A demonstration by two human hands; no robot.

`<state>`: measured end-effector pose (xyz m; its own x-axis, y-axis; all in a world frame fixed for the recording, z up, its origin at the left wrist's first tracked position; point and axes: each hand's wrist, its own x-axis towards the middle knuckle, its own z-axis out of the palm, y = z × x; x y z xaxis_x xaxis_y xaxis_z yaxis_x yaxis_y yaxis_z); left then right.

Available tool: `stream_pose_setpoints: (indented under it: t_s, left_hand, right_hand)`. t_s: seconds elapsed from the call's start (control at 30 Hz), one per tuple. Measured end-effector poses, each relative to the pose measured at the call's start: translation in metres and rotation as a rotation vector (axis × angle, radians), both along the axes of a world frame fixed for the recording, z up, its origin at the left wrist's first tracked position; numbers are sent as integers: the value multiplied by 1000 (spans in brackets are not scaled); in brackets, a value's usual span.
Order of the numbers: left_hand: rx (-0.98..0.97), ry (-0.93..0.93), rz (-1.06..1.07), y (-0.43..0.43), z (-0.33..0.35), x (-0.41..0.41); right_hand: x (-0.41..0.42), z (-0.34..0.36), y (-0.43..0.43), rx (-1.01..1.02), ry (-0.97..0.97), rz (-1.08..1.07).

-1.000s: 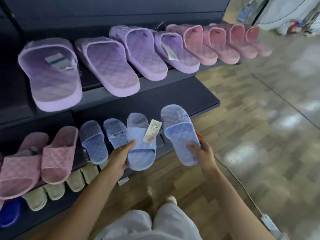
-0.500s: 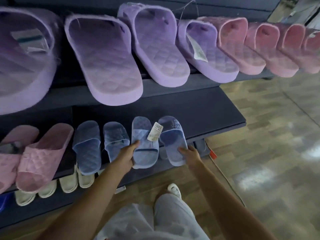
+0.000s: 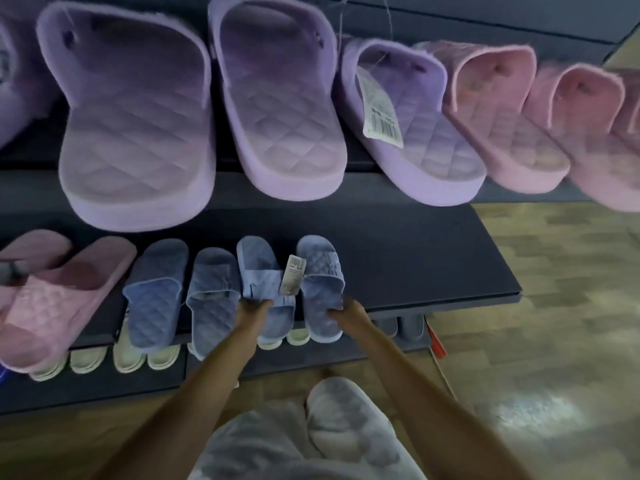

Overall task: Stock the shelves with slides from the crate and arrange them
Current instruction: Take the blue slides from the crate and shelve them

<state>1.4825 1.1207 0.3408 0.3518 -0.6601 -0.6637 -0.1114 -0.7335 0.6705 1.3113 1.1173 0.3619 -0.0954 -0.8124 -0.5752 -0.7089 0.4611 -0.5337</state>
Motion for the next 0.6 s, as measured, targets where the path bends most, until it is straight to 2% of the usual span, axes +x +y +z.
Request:
stream_pose_setpoints:
  t_s: [0.1,0.23,0.33,0.47,0.6]
  left_hand:
    - [-2,-29,-122,17,21,14]
    - [-165,-116,-339,40,61,41]
    - [-323,-403,-581,63,93,68]
    - [-574,-752,-817,88,126,112]
    - [-656,-1003,-1007,105,157,154]
  right_hand:
    - [0,20,14,5,-40,49]
    - [8,59,37,-110,-11,100]
    - [17,89,60,-201,25,111]
    - [31,117,98,-349,169,149]
    - [49,134,135,-506,313,168]
